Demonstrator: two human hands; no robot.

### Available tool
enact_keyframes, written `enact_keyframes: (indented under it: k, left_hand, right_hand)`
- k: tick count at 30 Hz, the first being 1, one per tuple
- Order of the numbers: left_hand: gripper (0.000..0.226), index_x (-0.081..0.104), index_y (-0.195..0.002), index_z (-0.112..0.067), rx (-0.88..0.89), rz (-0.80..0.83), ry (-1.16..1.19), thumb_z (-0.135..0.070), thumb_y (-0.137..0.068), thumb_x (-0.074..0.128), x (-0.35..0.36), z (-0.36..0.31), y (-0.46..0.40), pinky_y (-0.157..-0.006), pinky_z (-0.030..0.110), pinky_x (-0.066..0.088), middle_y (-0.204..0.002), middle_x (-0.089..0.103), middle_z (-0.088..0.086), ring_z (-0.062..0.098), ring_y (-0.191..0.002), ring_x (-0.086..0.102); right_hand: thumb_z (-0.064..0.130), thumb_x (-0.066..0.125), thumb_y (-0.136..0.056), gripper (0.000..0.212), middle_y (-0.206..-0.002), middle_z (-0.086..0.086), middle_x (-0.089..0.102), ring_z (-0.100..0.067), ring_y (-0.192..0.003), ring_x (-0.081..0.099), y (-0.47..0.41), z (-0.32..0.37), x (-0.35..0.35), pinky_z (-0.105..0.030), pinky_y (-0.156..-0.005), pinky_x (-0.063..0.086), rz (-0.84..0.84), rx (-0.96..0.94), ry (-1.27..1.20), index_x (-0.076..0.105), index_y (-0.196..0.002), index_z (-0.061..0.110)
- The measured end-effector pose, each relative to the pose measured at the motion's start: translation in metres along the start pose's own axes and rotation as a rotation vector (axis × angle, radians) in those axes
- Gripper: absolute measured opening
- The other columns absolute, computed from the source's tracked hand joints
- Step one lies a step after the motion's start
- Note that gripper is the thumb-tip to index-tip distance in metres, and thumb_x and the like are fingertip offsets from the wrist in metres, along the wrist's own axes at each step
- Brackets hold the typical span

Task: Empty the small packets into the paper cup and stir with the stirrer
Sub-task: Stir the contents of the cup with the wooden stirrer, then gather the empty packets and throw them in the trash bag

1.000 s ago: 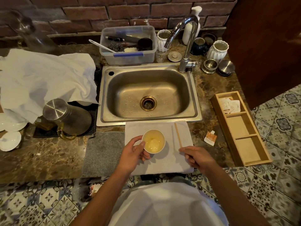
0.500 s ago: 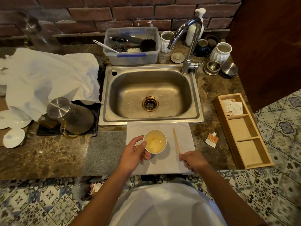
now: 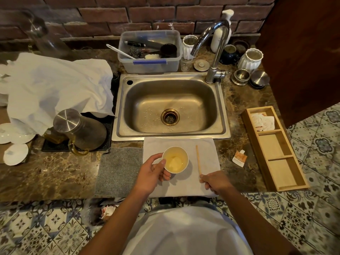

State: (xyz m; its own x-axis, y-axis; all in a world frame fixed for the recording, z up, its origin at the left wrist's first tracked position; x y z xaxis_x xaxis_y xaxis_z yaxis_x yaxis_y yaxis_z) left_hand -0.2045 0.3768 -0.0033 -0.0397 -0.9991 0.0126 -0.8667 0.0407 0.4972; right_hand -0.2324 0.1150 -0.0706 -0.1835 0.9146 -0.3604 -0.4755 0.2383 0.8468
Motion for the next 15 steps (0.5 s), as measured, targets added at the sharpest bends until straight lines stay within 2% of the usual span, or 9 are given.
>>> enact_keyframes:
  k: [7,10,12,15]
  left_hand:
    - [0.030,0.059,-0.128,-0.014,-0.006,-0.021,-0.076,-0.022,-0.099,0.060,-0.001,-0.003,0.001,-0.061,0.041,0.057,-0.067,0.073,0.011,0.024,-0.061,0.068]
    - [0.035,0.062,-0.125,-0.027,0.058,-0.113,-0.306,-0.039,-0.093,0.066,-0.009,-0.009,0.002,-0.066,0.047,0.061,-0.067,0.072,0.008,0.023,-0.062,0.071]
    - [0.037,0.062,-0.122,-0.037,0.151,-0.202,-0.526,-0.052,-0.089,0.065,-0.012,-0.021,0.004,-0.060,0.042,0.059,-0.063,0.066,0.003,0.018,-0.059,0.066]
    - [0.036,0.064,-0.122,-0.035,0.294,-0.245,-0.599,-0.053,-0.090,0.060,-0.003,-0.049,0.004,-0.057,0.034,0.053,-0.061,0.060,-0.002,0.008,-0.057,0.058]
  right_hand:
    - [0.034,0.070,-0.094,0.034,-0.049,0.002,0.066,-0.006,-0.034,0.049,0.001,0.004,0.000,-0.024,-0.049,0.039,-0.008,-0.019,0.045,0.079,-0.077,0.006]
    - [0.037,0.070,-0.091,0.035,-0.051,-0.002,0.068,-0.012,-0.039,0.048,0.002,0.002,-0.003,-0.027,-0.049,0.039,0.011,-0.032,0.033,0.078,-0.073,0.007]
    - [0.033,0.068,-0.093,0.033,-0.053,-0.003,0.068,-0.010,-0.038,0.049,0.003,0.001,-0.011,-0.026,-0.050,0.039,0.005,-0.087,0.013,0.077,-0.075,0.007]
    - [0.026,0.066,-0.096,0.030,-0.052,-0.002,0.065,-0.006,-0.039,0.051,0.008,-0.003,-0.034,-0.024,-0.053,0.040,-0.060,-0.167,-0.045,0.075,-0.076,0.005]
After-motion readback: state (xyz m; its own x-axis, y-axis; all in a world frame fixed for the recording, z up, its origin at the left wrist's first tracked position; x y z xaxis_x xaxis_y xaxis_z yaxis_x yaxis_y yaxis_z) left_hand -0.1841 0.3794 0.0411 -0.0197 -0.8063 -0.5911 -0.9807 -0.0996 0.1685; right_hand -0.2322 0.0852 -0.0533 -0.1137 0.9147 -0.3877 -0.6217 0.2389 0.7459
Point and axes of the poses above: each hand's wrist, its own y-axis away from the middle knuckle, its own x-axis out of the palm, z = x × y, the point moved 4 cm from there along -y, towards the middle knuckle
